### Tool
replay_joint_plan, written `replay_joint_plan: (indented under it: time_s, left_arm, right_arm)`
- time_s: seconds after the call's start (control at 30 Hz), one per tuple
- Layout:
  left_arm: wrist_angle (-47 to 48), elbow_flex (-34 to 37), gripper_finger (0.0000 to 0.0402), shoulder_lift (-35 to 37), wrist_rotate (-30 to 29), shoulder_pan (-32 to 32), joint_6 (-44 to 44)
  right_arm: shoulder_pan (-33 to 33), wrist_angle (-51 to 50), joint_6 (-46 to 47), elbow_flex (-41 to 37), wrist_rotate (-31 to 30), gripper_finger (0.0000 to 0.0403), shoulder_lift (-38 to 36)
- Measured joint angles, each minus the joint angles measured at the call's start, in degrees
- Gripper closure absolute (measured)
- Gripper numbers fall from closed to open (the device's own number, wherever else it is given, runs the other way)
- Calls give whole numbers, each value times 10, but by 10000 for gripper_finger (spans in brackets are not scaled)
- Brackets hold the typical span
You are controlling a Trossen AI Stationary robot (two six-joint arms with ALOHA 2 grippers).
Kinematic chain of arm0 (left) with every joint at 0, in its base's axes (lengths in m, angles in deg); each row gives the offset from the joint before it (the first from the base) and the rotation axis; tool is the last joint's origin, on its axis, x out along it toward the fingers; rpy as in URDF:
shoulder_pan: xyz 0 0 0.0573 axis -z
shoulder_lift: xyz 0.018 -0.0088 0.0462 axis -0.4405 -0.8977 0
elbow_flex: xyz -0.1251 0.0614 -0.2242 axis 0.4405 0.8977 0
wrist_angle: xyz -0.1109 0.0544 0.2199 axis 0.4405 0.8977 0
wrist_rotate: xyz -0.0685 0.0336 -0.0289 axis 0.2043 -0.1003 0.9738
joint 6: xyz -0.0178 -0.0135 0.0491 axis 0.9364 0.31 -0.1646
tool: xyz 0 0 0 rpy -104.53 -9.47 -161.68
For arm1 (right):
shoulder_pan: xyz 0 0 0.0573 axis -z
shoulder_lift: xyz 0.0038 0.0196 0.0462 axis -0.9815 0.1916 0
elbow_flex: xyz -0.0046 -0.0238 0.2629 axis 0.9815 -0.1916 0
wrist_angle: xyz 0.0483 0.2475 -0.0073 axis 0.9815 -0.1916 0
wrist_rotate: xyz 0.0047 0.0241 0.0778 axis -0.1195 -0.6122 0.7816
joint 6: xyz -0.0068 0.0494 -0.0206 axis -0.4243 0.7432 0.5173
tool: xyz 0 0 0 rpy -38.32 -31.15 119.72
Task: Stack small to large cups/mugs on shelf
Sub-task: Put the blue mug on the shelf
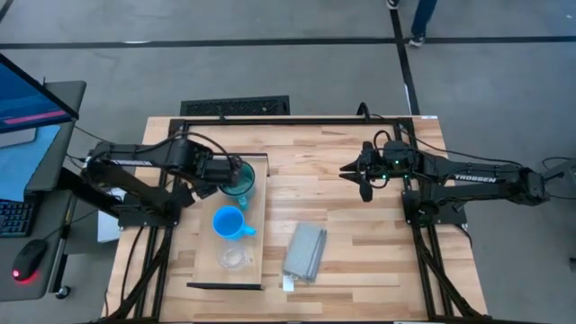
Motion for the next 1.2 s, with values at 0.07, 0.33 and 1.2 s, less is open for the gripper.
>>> replay_joint_plan:
  time_s: [0.07, 0.33, 1.2]
  left_arm:
    - [1, 0, 319, 8, -30, 7, 3]
    - [1, 0, 319, 29, -172, 16, 0]
    - [1, -2, 319, 113, -404, 103, -145]
  right_arm:
    - [0, 0, 0, 0, 0, 280, 0]
    - [0, 1, 0, 0, -1, 280, 0]
    - [-37, 217, 69, 0, 134, 280, 14]
